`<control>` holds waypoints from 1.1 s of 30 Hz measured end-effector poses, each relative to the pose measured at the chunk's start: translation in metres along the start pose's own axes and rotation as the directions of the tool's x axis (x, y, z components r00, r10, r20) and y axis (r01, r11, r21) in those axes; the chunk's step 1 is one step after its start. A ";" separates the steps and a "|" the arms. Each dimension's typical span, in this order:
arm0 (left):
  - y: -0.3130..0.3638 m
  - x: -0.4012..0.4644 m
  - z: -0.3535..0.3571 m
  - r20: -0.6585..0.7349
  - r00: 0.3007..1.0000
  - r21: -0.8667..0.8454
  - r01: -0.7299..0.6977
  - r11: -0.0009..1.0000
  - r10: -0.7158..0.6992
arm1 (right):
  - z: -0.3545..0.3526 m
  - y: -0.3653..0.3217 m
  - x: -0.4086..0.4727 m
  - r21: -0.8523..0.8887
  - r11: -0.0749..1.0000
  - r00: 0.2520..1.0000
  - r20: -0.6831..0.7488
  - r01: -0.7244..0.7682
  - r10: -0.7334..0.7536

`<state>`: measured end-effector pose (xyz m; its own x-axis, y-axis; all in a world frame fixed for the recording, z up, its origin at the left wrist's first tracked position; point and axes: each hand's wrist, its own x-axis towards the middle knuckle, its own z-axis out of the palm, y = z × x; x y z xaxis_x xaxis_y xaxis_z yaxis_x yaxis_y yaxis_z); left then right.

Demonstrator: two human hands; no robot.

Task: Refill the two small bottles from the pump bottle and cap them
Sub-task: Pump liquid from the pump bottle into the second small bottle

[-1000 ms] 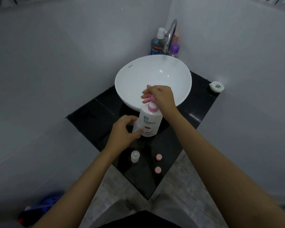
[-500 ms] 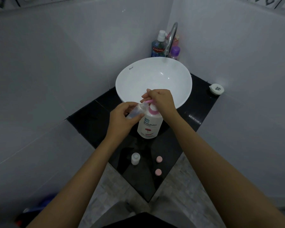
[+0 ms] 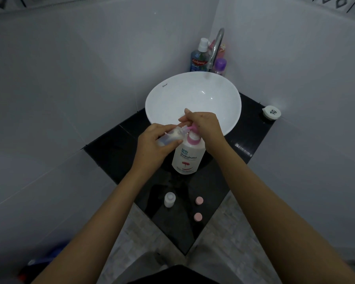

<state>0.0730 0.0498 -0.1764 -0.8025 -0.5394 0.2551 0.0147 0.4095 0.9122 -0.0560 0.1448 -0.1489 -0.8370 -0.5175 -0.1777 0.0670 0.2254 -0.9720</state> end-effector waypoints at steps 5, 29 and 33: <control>-0.001 0.000 0.000 0.013 0.999 -0.002 0.031 1.000 -0.031 | 0.005 -0.002 -0.001 -0.175 0.984 0.997 -0.078 0.015 -0.029; -0.007 0.010 -0.003 0.116 0.983 -0.124 0.155 0.980 -0.141 | 0.010 0.018 0.000 -0.146 0.978 0.973 -0.154 0.150 -0.172; -0.009 0.008 0.000 0.130 0.976 -0.131 0.191 0.973 -0.174 | 0.011 0.025 0.001 -0.225 0.965 0.981 -0.108 0.135 -0.163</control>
<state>0.0663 0.0414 -0.1823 -0.8636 -0.5019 0.0481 -0.0610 0.1986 0.9782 -0.0487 0.1408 -0.1746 -0.8903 -0.4554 0.0005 -0.1708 0.3331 -0.9273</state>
